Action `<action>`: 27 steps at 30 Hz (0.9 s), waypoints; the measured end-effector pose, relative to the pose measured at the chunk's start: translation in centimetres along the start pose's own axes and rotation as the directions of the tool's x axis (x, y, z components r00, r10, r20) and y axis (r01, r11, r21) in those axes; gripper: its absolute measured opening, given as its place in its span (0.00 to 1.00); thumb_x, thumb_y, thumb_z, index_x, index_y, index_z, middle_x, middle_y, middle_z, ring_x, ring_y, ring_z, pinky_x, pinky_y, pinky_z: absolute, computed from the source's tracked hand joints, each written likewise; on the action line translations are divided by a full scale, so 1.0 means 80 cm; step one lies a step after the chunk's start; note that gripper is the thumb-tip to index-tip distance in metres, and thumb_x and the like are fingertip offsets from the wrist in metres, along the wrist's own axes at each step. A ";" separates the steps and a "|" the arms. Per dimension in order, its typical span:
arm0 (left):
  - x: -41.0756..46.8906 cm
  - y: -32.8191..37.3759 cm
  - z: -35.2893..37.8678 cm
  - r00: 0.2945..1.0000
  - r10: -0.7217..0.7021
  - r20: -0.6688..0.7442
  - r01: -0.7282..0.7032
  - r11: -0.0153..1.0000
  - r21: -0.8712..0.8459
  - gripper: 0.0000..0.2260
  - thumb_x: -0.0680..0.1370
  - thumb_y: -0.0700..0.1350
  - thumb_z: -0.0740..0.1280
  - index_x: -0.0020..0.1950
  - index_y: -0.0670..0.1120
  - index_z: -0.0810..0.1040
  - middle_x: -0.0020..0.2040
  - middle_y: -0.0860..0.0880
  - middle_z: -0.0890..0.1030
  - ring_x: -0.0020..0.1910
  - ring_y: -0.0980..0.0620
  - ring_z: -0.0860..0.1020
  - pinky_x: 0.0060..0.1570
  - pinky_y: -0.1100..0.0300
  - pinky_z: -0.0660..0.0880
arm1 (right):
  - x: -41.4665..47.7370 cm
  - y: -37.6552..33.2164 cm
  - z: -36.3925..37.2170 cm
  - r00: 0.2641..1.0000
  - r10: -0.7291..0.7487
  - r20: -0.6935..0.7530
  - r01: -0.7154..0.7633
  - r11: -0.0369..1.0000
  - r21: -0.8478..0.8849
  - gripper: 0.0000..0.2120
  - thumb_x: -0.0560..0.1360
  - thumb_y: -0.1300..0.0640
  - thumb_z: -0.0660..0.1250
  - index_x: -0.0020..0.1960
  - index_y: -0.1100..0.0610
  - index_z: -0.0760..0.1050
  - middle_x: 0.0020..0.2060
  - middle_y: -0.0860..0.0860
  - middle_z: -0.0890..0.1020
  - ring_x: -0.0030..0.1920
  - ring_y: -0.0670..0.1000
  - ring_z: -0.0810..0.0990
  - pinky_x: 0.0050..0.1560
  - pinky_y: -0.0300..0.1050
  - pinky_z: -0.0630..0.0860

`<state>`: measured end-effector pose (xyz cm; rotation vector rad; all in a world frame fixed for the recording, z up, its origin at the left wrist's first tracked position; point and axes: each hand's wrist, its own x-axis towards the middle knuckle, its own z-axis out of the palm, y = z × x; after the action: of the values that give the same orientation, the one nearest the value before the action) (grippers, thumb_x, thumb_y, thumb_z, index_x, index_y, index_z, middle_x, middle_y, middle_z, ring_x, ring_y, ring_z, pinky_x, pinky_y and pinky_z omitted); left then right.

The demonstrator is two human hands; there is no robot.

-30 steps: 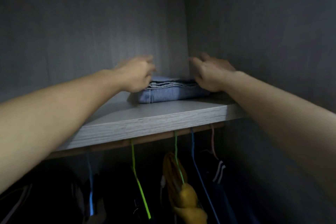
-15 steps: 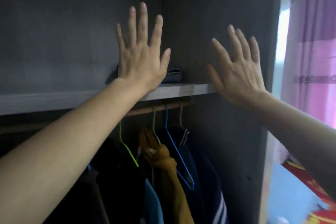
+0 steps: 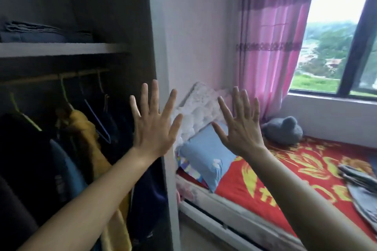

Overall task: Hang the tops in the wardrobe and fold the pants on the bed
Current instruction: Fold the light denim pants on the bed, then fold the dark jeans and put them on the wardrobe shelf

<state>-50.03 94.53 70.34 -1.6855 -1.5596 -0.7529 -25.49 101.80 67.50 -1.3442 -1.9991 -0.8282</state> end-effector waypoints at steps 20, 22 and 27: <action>0.019 0.699 0.191 0.891 0.447 0.078 -0.361 0.802 -0.477 0.29 0.81 0.60 0.53 0.80 0.51 0.54 0.80 0.41 0.44 0.79 0.40 0.43 0.72 0.32 0.44 | -0.420 0.598 -0.032 0.860 0.470 0.197 -0.383 0.851 -0.359 0.37 0.80 0.36 0.53 0.81 0.54 0.48 0.80 0.62 0.47 0.79 0.64 0.47 0.75 0.68 0.48; 0.026 0.750 0.226 0.869 0.491 0.067 -0.391 0.761 -0.517 0.29 0.81 0.60 0.53 0.80 0.51 0.55 0.80 0.40 0.45 0.79 0.40 0.43 0.72 0.32 0.45 | -0.444 0.637 -0.020 0.831 0.514 0.213 -0.396 0.815 -0.424 0.37 0.79 0.37 0.53 0.81 0.54 0.49 0.80 0.62 0.48 0.79 0.64 0.48 0.76 0.67 0.46; 0.033 0.870 0.322 0.790 0.587 0.174 -0.390 0.702 -0.596 0.29 0.80 0.60 0.52 0.80 0.51 0.55 0.80 0.39 0.45 0.79 0.38 0.44 0.71 0.30 0.48 | -0.476 0.745 0.022 0.692 0.662 0.290 -0.446 0.707 -0.550 0.40 0.75 0.40 0.64 0.80 0.55 0.54 0.78 0.64 0.54 0.77 0.67 0.56 0.74 0.69 0.53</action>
<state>18.18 115.60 49.87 -2.6515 -1.0365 -0.6401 42.45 99.00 47.87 -2.4864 -1.5500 -0.7052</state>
